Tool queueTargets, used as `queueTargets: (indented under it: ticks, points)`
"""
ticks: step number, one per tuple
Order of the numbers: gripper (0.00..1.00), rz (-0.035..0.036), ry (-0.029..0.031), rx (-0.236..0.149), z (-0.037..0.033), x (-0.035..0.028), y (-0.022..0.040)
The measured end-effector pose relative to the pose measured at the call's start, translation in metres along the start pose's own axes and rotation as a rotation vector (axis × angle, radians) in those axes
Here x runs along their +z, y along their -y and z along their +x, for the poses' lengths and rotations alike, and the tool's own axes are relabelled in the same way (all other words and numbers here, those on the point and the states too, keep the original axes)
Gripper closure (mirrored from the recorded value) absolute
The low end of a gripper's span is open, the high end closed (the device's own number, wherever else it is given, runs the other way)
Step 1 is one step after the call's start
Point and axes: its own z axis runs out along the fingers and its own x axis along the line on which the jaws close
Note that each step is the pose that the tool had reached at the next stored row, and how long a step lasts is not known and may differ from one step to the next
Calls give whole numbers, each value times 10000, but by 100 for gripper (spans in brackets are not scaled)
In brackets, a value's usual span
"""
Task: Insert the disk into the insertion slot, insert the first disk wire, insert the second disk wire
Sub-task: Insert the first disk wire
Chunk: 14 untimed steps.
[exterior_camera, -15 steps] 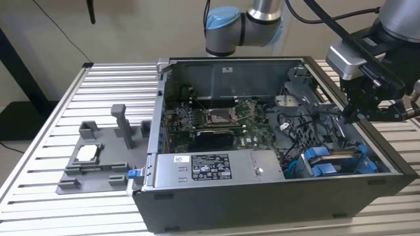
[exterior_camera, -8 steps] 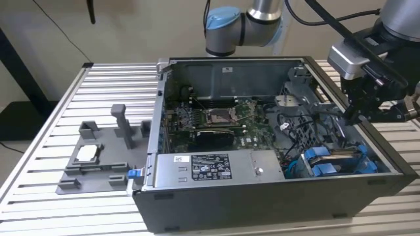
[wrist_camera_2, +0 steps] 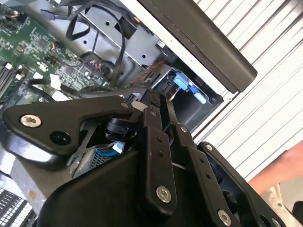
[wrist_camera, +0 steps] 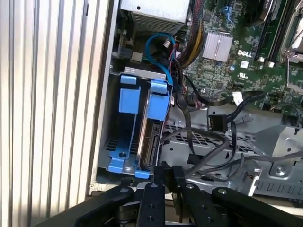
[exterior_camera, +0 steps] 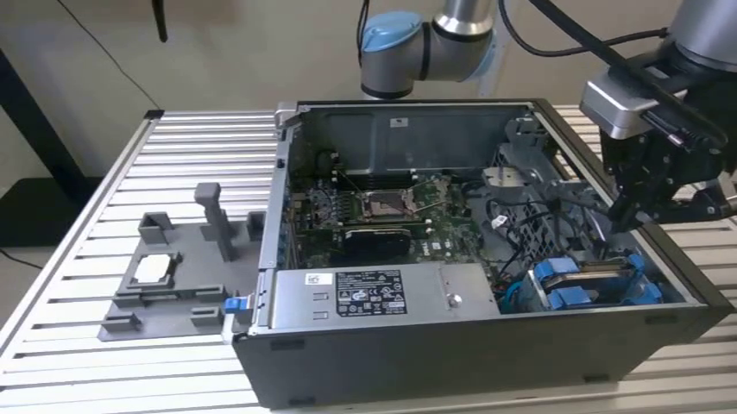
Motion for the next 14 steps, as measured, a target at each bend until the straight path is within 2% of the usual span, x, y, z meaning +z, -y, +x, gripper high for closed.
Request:
queueTargets:
  ticks: [5, 8, 11, 14]
  points:
    - [81, -4, -136, 768, 4, 66, -12]
    - [81, -63, -181, 1058, 6, 97, -19]
    - [81, -173, -186, 1161, 10, 124, -9]
    - [81, -380, -169, 1178, 21, 152, 52]
